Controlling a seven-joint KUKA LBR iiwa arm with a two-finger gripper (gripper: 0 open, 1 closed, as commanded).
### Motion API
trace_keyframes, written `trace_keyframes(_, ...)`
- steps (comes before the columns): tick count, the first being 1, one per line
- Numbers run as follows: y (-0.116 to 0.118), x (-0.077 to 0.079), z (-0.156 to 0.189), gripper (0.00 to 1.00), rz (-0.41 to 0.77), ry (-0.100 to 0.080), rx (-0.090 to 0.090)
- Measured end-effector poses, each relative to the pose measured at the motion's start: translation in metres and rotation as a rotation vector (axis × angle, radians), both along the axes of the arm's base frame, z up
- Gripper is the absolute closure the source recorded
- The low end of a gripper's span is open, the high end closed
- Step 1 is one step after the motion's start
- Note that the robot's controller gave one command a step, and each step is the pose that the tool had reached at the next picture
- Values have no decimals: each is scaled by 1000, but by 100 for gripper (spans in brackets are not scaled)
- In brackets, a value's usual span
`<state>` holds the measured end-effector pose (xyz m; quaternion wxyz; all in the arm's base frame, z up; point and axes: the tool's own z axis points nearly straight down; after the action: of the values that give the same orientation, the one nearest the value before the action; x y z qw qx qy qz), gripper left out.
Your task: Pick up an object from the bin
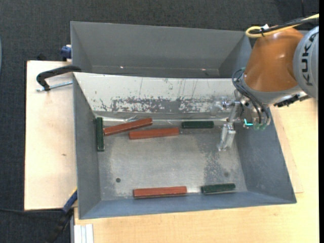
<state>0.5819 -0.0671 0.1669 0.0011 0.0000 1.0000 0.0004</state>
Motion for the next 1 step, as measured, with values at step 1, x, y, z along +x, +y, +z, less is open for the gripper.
trace_keyframes(1,38,0,-17,0,-50,-2,-2)
